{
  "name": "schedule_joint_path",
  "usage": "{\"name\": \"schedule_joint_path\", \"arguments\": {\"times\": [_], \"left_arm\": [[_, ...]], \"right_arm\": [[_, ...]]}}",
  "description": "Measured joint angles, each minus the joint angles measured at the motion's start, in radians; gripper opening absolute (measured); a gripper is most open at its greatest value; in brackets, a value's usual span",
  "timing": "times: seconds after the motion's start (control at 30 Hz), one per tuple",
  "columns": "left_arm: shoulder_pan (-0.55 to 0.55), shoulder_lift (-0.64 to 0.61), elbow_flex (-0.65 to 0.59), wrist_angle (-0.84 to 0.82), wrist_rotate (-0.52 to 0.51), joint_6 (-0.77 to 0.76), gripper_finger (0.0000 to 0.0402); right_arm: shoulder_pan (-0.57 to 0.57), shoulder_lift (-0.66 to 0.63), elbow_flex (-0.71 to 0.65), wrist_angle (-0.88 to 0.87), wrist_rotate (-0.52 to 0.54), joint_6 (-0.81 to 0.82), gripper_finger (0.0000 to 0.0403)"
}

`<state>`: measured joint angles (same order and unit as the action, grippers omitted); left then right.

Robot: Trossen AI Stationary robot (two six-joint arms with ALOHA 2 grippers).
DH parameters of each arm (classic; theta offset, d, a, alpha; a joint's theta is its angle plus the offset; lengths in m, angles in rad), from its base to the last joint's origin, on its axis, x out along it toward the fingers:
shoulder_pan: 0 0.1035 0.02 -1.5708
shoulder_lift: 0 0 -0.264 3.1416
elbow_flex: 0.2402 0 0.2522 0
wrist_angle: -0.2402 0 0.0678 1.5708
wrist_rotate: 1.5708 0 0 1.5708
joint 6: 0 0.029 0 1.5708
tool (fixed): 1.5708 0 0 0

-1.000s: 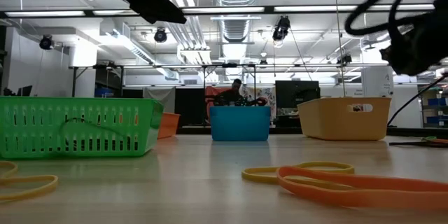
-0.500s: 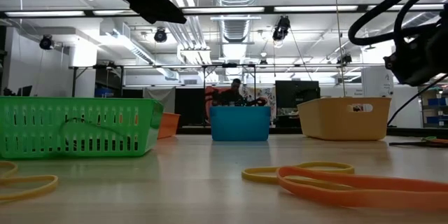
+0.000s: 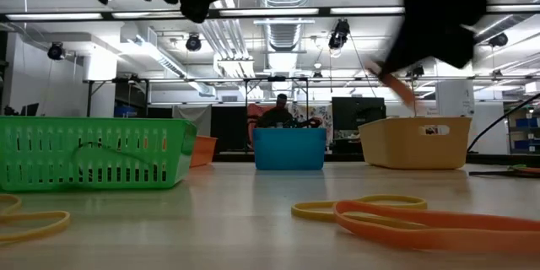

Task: Sort rubber bands into baskets
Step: Put the orange rubberband into the orange bin

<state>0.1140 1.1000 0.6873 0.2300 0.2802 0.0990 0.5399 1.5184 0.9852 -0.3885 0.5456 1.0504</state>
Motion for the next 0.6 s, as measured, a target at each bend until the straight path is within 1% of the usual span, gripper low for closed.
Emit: {"name": "schedule_joint_path", "arguments": {"times": [0.07, 0.1, 0.17, 0.23, 0.33, 0.43, 0.6], "left_arm": [[-0.005, 0.001, -0.042, 0.082, 0.0, -0.015, 0.0116], [-0.008, 0.001, -0.063, 0.126, 0.0, -0.026, 0.0116], [-0.014, 0.0, -0.094, 0.189, 0.0, -0.052, 0.0116], [-0.021, 0.0, -0.118, 0.22, 0.001, -0.094, 0.0116], [-0.033, 0.0, -0.141, 0.236, 0.0, -0.132, 0.0116], [-0.044, 0.0, -0.159, 0.232, 0.001, -0.154, 0.012], [-0.06, 0.0, -0.173, 0.234, 0.001, -0.17, 0.015]], "right_arm": [[-0.027, -0.011, 0.001, 0.129, 0.059, -0.218, 0.0009], [-0.043, -0.011, 0.001, 0.19, 0.067, -0.319, 0.0009], [-0.077, -0.011, 0.001, 0.317, 0.059, -0.523, 0.0009], [-0.115, -0.011, 0.001, 0.422, 0.052, -0.683, 0.0009], [-0.171, -0.009, 0.001, 0.531, 0.013, -0.918, 0.0009], [-0.223, -0.003, 0.001, 0.64, -0.058, -1.072, 0.0009], [-0.305, 0.01, 0.002, 0.743, -0.204, -1.221, 0.0009]]}}
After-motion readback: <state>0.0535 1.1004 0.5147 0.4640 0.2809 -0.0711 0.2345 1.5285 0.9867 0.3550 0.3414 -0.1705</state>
